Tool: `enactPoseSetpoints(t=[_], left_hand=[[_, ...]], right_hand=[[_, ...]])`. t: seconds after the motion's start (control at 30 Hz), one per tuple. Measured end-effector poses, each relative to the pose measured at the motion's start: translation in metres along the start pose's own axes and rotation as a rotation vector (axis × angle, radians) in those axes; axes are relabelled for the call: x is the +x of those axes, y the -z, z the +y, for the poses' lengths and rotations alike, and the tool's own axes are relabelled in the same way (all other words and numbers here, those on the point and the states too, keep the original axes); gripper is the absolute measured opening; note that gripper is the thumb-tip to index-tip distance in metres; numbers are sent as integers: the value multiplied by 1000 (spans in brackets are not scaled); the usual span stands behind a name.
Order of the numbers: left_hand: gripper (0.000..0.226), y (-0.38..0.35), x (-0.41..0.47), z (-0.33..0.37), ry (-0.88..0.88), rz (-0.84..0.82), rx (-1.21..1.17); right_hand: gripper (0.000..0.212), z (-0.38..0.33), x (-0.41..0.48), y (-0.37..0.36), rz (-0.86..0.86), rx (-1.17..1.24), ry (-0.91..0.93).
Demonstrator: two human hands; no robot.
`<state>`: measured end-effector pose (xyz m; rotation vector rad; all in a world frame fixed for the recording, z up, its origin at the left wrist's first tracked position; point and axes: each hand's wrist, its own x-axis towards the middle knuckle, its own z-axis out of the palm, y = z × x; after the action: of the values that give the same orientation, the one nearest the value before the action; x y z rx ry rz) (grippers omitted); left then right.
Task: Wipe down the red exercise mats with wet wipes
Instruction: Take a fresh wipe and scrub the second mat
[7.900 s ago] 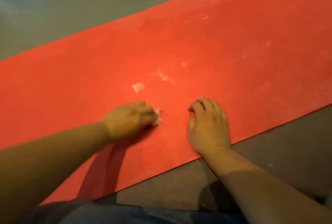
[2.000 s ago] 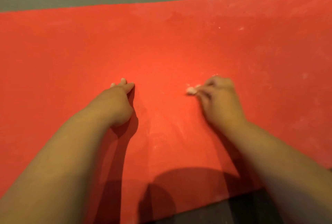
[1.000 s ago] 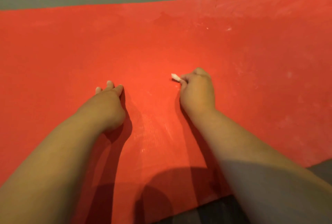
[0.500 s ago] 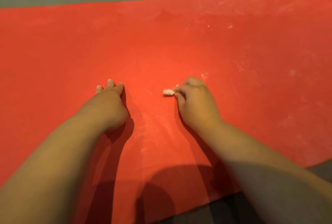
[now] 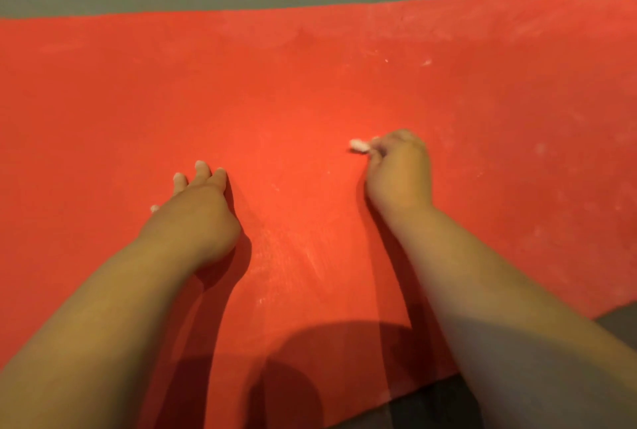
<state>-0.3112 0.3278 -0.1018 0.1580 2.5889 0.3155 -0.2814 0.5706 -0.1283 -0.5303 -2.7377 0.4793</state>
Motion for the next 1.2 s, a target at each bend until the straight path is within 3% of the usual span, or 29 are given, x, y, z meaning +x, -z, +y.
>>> enactPoseSetpoints(t=[0.17, 0.23, 0.33, 0.57, 0.67, 0.83, 1.03, 1.07, 1.2], left_hand=[[78, -1, 3, 0, -9, -7, 9], [79, -1, 3, -2, -20, -7, 20], [78, -1, 2, -2, -24, -9, 20], [78, -1, 2, -2, -30, -3, 22], [78, -2, 3, -4, -38, 2, 34], [75, -1, 3, -2, -37, -3, 20], [77, 0, 3, -2, -43, -1, 23], [77, 0, 2, -3, -46, -2, 24], [76, 3, 1, -5, -69, -17, 58]], right_hand=[[17, -19, -52, 8, -207, 153, 344], [19, 4, -23, 15, -195, 34, 269], [21, 27, 18, 20, -71, -9, -36], [16, -8, -41, 13, -168, 145, 195], [16, 7, -22, 16, -168, 62, 257], [23, 12, 11, 5, -28, -52, -81], [22, 1, -61, 19, -198, 147, 326], [22, 11, -52, 24, -179, 119, 296], [27, 9, -8, 13, -29, 62, -131]])
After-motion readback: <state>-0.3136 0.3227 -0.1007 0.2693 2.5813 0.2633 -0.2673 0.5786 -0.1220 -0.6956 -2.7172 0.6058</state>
